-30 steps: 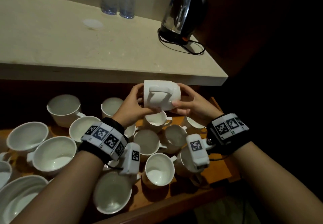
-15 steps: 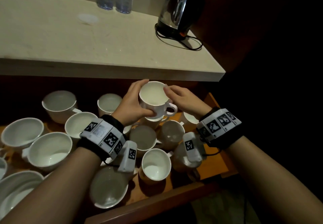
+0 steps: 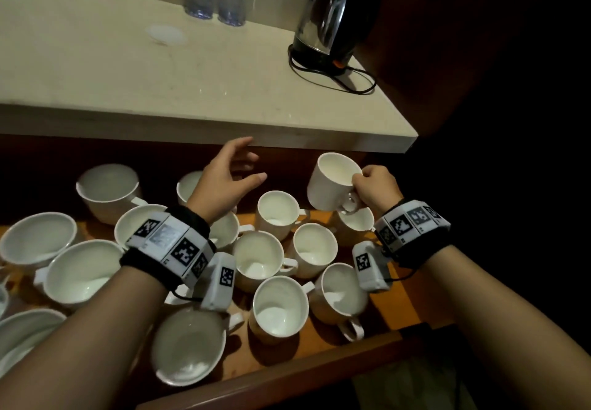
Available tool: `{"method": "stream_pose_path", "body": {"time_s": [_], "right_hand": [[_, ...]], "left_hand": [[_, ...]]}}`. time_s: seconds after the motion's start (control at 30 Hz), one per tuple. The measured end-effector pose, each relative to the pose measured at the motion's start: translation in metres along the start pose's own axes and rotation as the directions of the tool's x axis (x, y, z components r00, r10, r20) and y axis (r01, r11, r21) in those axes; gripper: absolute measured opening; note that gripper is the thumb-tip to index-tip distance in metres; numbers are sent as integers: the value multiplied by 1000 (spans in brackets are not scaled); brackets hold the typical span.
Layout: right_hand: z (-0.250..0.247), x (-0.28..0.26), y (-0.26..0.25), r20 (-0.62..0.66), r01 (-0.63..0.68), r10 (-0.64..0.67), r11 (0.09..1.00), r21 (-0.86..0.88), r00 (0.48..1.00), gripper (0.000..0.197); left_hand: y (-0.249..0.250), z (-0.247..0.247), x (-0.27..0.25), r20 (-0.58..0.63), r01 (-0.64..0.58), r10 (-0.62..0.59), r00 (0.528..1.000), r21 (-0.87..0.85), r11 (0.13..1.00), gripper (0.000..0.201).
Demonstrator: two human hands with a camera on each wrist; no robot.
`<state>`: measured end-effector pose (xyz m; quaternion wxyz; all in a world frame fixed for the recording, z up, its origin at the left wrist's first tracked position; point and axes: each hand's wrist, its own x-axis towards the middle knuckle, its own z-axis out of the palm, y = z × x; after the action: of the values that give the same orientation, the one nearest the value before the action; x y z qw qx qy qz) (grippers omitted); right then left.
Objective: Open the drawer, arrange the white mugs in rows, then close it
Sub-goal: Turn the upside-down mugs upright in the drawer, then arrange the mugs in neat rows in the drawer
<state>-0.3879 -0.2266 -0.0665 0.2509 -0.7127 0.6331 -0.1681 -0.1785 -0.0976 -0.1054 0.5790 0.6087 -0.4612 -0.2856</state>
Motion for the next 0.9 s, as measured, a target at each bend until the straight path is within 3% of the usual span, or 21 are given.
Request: {"method": "stream_pose_path", "body": {"time_s": [0.27,0.47,0.67,0.8,0.9], "right_hand": [[30,24,-5,96,-126,128,992,-23,987,32],[46,38,-14,175,-138,176,969,-205,969,24],[56,47,-13,218,-24,119,919,-394,969,26],[59,47,-14,221,87,43,834,-544,974,27],[56,47,-9,221,129,16,769,-626,975,29]], "left_hand": [[-3,-11,4,-28,-3,5,1000,96,995,45],[-3,-17,-1,-85,17,-2,996,171,985,36],[6,-30,-5,-140,25,-3,990,152,988,24],[12,-48,-16,-146,56,-35,989,144,988,24],[16,-71,-27,-229,93,-55,972,158,983,23]]}}
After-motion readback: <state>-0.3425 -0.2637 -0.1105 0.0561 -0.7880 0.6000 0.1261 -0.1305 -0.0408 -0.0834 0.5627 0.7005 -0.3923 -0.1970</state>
